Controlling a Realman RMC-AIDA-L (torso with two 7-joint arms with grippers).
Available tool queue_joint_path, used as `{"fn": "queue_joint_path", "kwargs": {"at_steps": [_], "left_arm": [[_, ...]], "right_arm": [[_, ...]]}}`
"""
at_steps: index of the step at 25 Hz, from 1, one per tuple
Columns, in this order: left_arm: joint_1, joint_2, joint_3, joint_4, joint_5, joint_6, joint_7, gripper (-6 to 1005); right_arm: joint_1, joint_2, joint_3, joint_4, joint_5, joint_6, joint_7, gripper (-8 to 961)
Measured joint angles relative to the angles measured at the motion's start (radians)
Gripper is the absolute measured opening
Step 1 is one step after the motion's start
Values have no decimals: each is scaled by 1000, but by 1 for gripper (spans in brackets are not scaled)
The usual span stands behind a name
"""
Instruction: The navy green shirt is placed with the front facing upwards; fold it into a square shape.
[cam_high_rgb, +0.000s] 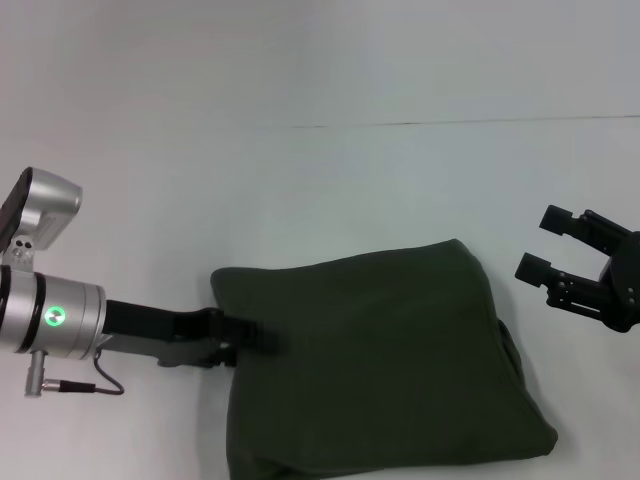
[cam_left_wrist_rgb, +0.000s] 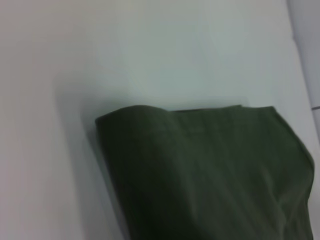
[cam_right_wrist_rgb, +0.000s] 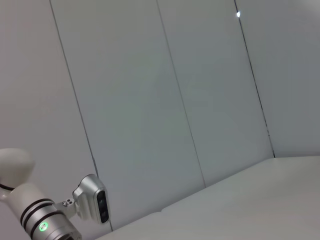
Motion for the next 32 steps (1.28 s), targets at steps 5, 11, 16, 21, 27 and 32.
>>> {"fn": "queue_joint_path", "kwargs": {"at_steps": [5, 11, 16, 21, 27, 32], "left_arm": [[7, -11, 1, 5, -14, -29, 25, 554], [12, -11, 3, 6, -14, -50, 36, 383], [22, -11, -2, 7, -18, -70, 53, 277], [23, -13, -6, 6, -20, -84, 75, 152], [23, -14, -6, 6, -23, -87, 94, 63], [22, -13, -8, 8, -25, -105, 100, 56]], "right_arm": [[-3, 3, 0, 0, 0, 0, 0, 925], [-3, 6, 0, 0, 1, -5, 0, 925], [3, 5, 0, 1, 2, -8, 0, 925], [9, 8, 0, 1, 5, -6, 0, 925], [11, 8, 0, 0, 26, -1, 0, 925], [16, 8, 0, 0, 31, 0, 0, 925]]}}
